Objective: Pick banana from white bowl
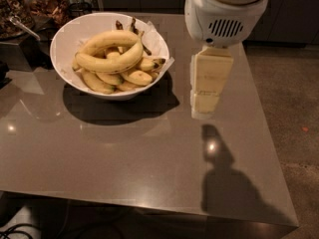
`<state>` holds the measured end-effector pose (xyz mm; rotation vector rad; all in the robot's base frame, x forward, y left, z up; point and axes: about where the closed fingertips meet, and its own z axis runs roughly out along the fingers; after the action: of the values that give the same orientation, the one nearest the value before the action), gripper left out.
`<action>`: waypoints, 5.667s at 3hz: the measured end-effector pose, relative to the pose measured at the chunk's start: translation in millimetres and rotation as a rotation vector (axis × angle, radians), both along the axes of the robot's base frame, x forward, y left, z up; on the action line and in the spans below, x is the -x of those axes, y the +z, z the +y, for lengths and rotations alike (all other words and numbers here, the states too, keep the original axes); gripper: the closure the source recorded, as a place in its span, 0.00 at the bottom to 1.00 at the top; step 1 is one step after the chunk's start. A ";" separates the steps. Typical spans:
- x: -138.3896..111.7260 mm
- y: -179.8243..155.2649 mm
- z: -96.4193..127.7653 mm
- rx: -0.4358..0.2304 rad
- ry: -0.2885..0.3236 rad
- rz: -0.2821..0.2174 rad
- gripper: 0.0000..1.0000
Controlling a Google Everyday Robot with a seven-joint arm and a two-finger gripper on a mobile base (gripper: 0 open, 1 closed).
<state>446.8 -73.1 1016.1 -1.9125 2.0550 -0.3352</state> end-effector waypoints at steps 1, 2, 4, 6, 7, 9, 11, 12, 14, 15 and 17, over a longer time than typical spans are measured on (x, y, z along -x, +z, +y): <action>-10.7 3.1 34.3 -0.019 0.069 -0.029 0.00; -25.1 -4.5 70.8 -0.019 0.138 -0.012 0.04; -56.2 -20.6 92.4 0.003 0.181 0.016 0.01; -70.0 -18.3 103.8 -0.035 0.154 0.002 0.00; -92.0 -26.3 119.2 -0.050 0.131 0.024 0.03; -122.5 -42.7 136.3 -0.059 0.088 0.064 0.26; -136.7 -64.2 153.4 -0.040 0.099 0.098 0.41; -142.6 -78.5 157.7 -0.026 0.106 0.119 0.42; -145.6 -91.6 158.8 -0.011 0.109 0.147 0.83; -145.7 -91.4 158.8 -0.012 0.109 0.147 1.00; -139.4 -61.9 155.7 -0.062 0.123 0.135 1.00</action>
Offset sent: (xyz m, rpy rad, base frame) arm 0.0497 0.1097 -0.0347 -0.0035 0.0695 0.2149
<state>586.2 82.6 954.2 -2.0625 1.9921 -0.1153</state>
